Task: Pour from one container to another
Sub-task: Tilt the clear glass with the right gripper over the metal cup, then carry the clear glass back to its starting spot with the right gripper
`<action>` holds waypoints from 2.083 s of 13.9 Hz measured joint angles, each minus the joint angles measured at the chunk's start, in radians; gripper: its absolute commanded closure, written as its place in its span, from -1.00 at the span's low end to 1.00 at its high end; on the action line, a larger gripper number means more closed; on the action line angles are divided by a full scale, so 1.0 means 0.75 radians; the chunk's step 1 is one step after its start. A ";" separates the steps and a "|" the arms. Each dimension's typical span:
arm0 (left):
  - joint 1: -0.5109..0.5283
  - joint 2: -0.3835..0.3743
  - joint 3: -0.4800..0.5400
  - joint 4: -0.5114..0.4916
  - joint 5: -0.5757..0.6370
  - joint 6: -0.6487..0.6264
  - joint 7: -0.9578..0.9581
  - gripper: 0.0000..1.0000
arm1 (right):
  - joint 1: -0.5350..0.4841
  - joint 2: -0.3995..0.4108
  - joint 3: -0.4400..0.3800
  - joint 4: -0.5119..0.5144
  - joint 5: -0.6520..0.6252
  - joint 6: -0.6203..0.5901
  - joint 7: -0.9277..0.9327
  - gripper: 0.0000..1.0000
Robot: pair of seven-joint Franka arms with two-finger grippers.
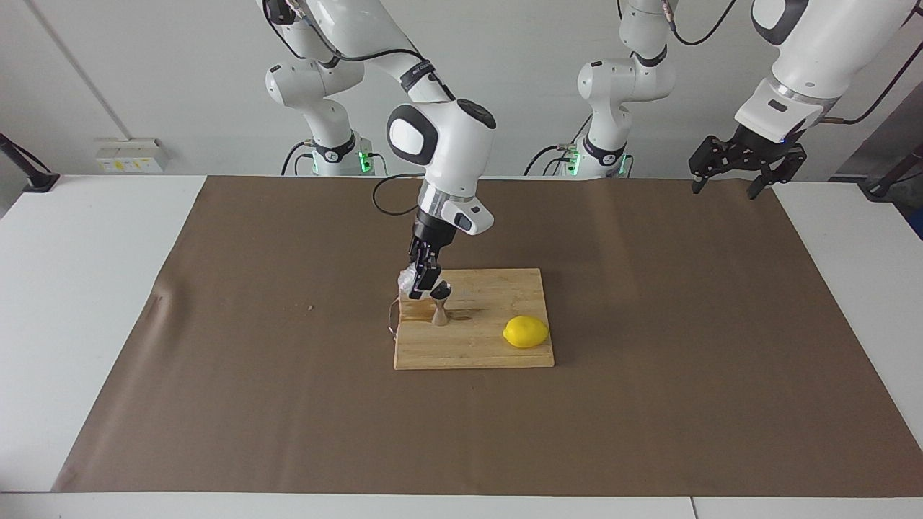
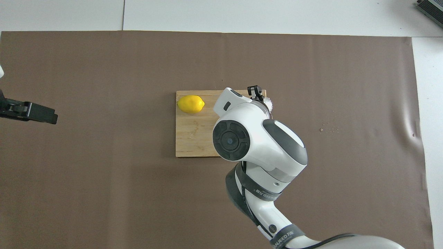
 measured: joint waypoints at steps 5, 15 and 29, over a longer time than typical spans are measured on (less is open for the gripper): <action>0.000 0.000 0.000 0.000 0.000 0.000 0.000 -1.00 | -0.024 -0.002 -0.002 0.014 0.156 0.000 0.000 0.90; 0.000 0.000 0.000 0.000 0.000 0.000 0.000 -1.00 | -0.206 -0.009 -0.002 0.022 0.505 0.000 -0.159 0.90; 0.000 0.000 0.000 0.000 0.000 0.000 0.000 -1.00 | -0.638 -0.064 -0.009 -0.280 1.107 0.104 -0.876 0.91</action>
